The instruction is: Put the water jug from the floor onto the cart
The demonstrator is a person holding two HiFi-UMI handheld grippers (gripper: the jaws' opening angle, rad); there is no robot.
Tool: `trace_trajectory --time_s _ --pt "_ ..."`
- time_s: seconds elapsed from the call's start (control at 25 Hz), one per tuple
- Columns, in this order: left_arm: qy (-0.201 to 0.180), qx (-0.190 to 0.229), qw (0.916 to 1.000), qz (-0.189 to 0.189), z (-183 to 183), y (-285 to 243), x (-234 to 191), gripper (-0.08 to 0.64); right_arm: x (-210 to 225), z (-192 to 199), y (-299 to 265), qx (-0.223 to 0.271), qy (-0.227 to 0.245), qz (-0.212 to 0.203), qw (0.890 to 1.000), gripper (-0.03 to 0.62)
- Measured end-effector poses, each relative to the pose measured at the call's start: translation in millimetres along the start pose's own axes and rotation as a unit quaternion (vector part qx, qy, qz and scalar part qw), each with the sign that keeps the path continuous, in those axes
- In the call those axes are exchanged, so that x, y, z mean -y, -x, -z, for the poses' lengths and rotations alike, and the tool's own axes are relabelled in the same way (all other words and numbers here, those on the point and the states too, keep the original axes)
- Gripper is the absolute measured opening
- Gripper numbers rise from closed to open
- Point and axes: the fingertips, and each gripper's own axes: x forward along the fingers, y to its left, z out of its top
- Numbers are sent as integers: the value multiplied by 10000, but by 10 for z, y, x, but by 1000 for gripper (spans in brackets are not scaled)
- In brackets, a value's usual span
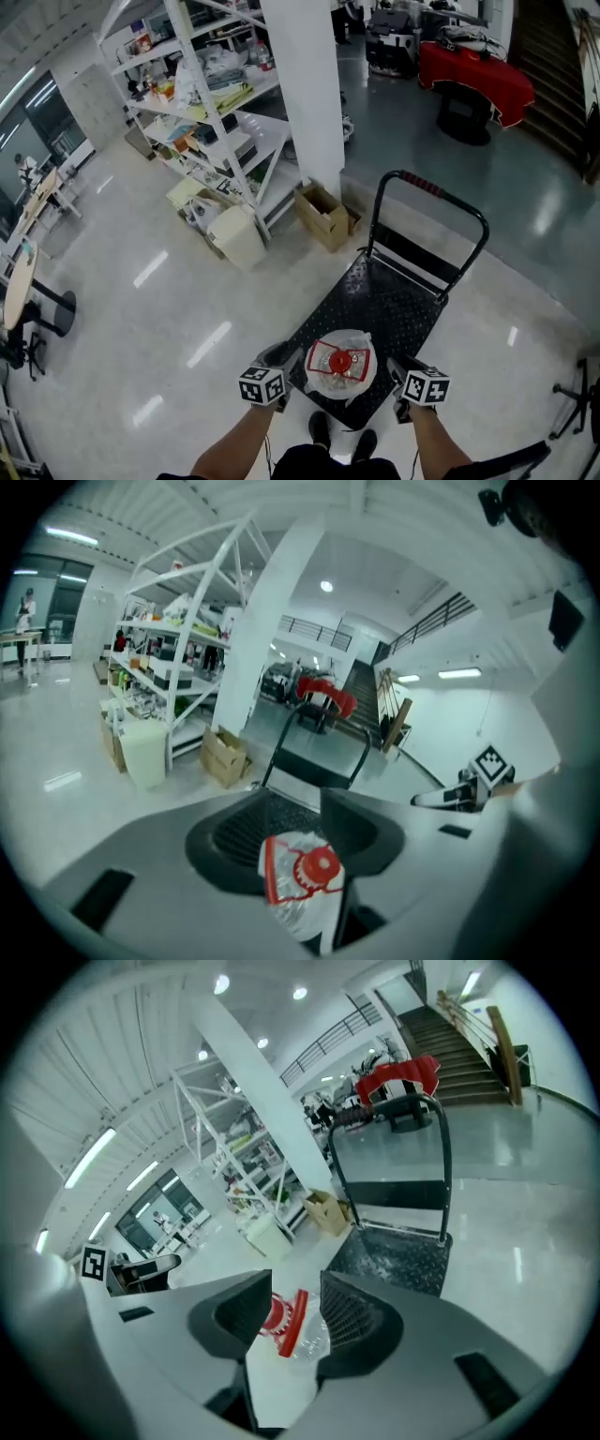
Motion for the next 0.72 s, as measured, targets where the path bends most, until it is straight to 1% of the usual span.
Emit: trace_trajectory --time_s 0.08,0.16,0.2,0.28,0.32,0.36,0.44,0.48,0.6,0.72 --pt "-22 528 9985 108 -421 192 232 150 -175 -345 292 429 91 -321 9985 158" --pt "-123 882 9955 331 -739 397 542 149 -358 -634 649 792 272 -567 9949 147" --pt "-203 1003 9936 488 -871 496 714 149 -444 -765 837 968 385 -648 9924 131" --pt "-436 1184 9888 797 -1099 674 1070 138 -598 -1003 1201 1300 634 -763 9865 73" --pt "-590 1273 9858 921 -1193 752 1247 102 -658 -1097 1368 1438 770 -800 9834 50" --pt "-763 1369 9823 1026 -1273 822 1425 77 -702 -1175 1525 1559 908 -822 9801 40" --pt "-1116 1548 9739 1231 -1401 951 1786 46 -760 -1283 1816 1773 1137 -848 9739 24" --pt "-1273 1611 9695 1337 -1445 1021 1961 4 -790 -1305 1947 1859 1204 -873 9712 14" --pt "-1587 1680 9594 1618 -1463 1207 2415 2 -885 -1254 2254 2003 1363 -1012 9649 3" --pt "-1692 1686 9542 1801 -1354 1300 2761 2 -890 -1158 2471 2034 1628 -1066 9596 3"
